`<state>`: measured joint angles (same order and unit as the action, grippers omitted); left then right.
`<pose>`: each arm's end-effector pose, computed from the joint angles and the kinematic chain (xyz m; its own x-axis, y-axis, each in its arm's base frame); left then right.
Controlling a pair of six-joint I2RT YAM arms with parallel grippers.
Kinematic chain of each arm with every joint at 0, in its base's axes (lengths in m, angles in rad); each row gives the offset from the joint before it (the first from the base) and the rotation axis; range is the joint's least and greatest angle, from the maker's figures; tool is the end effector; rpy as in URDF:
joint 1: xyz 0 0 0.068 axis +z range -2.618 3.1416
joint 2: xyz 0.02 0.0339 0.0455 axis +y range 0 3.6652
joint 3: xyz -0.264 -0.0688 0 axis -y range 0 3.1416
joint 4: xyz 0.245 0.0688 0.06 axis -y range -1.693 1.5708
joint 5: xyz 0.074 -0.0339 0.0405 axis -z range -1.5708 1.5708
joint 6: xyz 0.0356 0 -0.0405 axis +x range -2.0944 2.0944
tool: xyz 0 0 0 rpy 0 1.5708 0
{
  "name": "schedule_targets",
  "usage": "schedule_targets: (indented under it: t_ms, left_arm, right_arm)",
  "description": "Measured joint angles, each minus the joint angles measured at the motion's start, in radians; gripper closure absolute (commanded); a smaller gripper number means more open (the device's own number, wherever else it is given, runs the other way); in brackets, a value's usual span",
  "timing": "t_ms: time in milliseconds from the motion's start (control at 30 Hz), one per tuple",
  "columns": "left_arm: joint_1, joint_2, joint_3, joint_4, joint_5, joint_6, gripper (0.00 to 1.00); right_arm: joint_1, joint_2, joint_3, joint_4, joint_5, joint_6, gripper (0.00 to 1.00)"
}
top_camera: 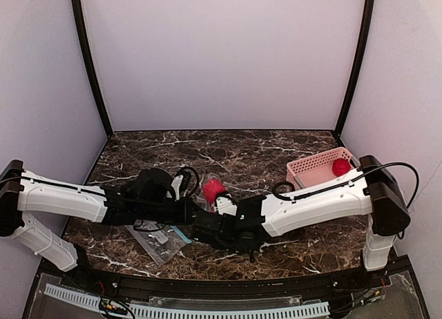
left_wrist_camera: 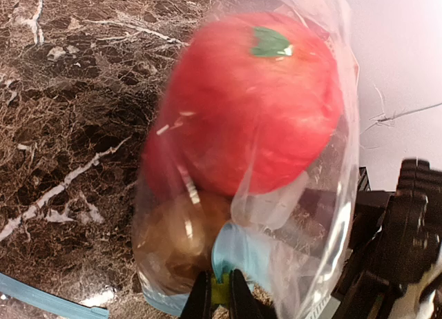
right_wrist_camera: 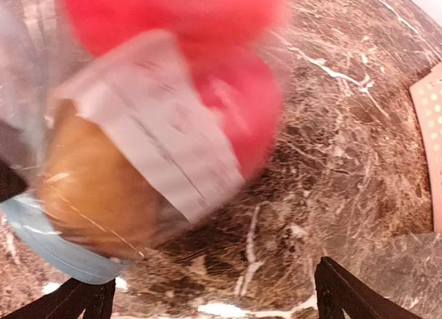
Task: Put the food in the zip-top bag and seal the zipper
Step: Adjust the fake vegetable in the zipper food storage bag, then pass from the left arm to the right
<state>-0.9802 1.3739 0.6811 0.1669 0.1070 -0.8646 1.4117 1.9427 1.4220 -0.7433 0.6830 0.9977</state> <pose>0.1582 -0.2428 0.2072 -0.8489 -0.0923 -0.5205 0.3566 0.6268 -0.6928 0.0838 0.3805 0.1927 -0.7000 -0.2490 -0.6693 -0.2720 0.9596 -0.0725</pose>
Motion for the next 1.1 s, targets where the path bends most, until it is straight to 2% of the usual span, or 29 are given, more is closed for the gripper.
schedule_targets:
  t_ms: [167, 467, 800, 967, 1100]
  left_arm:
    - [-0.001, 0.000, 0.000, -0.013, 0.003, 0.028, 0.99]
    - [-0.002, -0.043, 0.035, -0.042, 0.050, 0.203, 0.99]
    - [-0.006, 0.014, 0.135, -0.029, 0.463, 0.430, 0.99]
    - [-0.007, 0.037, 0.152, -0.058, 0.575, 0.481, 0.99]
    - [-0.012, 0.038, 0.154, -0.066, 0.620, 0.498, 0.99]
  right_arm:
    - [-0.026, -0.073, -0.071, -0.003, 0.000, -0.051, 0.02]
    - [-0.079, -0.528, -0.312, 0.269, -0.227, -0.269, 0.01]
    - [-0.181, -0.793, -0.602, 0.589, -0.660, -0.612, 0.02]
    - [-0.286, -0.921, -0.701, 0.682, -0.813, -0.673, 0.16]
    - [-0.320, -0.960, -0.769, 0.753, -0.916, -0.675, 0.23]
